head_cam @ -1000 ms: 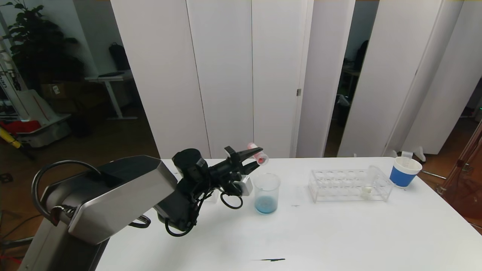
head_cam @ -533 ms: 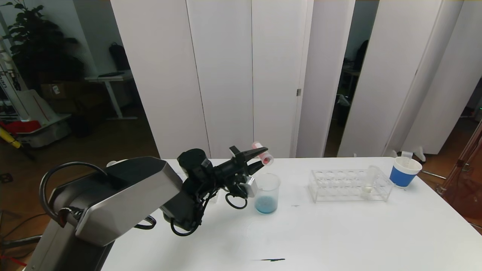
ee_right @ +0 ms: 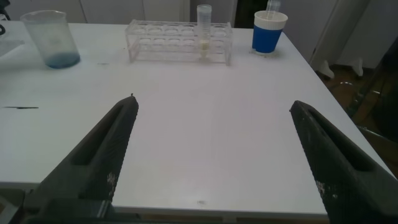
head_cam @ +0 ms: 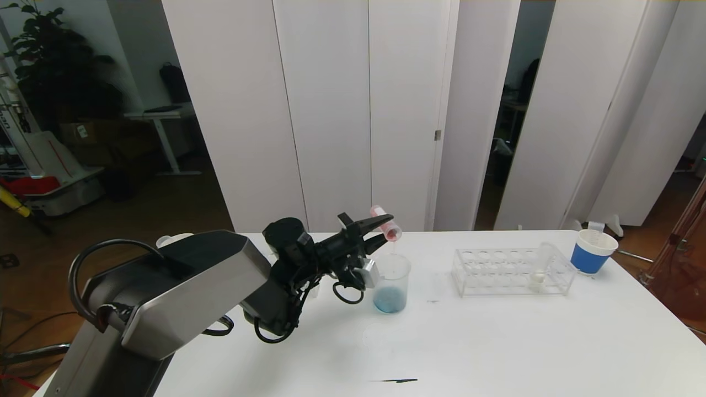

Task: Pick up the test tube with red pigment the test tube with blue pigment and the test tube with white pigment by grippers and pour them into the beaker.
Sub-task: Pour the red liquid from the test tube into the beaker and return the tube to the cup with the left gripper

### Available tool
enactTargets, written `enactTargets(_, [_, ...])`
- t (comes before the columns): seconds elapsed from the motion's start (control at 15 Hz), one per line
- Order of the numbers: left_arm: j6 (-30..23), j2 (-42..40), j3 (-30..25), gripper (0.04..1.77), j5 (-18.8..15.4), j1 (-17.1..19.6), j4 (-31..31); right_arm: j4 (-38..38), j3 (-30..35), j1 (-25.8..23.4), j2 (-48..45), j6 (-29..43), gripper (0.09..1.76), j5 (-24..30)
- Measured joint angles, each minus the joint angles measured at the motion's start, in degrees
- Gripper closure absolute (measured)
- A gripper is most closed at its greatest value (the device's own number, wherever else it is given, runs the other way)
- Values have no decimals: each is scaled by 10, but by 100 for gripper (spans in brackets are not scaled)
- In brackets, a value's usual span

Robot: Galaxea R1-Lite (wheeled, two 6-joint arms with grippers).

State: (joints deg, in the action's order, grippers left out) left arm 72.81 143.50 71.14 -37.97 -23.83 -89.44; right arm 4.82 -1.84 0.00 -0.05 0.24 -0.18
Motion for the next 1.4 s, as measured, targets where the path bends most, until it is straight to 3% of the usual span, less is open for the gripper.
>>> enactTargets(0.8, [14, 11, 23, 125, 0, 2, 0, 0, 0, 0, 0, 0, 10, 0])
enactTargets(1.4, [17, 36, 75, 125, 4, 4, 0, 0, 0, 0, 0, 0, 10, 0])
